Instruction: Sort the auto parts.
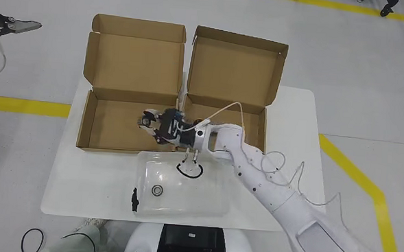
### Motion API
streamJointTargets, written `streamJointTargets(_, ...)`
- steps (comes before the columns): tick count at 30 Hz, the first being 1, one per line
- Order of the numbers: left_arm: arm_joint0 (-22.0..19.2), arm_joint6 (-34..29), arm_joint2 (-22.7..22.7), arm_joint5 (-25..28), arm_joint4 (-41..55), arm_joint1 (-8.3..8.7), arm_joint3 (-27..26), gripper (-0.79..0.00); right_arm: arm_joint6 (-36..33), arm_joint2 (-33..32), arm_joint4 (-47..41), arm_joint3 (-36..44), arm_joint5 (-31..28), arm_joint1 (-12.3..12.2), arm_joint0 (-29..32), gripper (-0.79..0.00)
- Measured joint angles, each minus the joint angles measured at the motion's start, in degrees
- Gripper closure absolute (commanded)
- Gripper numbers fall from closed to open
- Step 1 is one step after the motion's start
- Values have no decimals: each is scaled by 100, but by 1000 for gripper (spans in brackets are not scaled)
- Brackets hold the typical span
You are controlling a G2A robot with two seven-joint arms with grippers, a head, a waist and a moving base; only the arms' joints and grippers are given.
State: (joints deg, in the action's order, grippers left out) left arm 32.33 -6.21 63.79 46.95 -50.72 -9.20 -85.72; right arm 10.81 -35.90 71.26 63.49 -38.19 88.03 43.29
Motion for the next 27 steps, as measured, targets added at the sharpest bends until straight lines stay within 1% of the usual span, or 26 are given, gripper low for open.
streamJointTargets(11, 0, 0, 0, 0, 0, 0, 0, -785, -642, 686, -505, -1439, 11, 666, -757, 0)
streamJointTargets(20, 0, 0, 0, 0, 0, 0, 0, -785, -1192, 1024, -723, -2506, 185, 1215, -1201, 0)
streamJointTargets(27, 0, 0, 0, 0, 0, 0, 0, -785, -1547, 1238, -698, -3117, 407, 1619, -1418, 0)
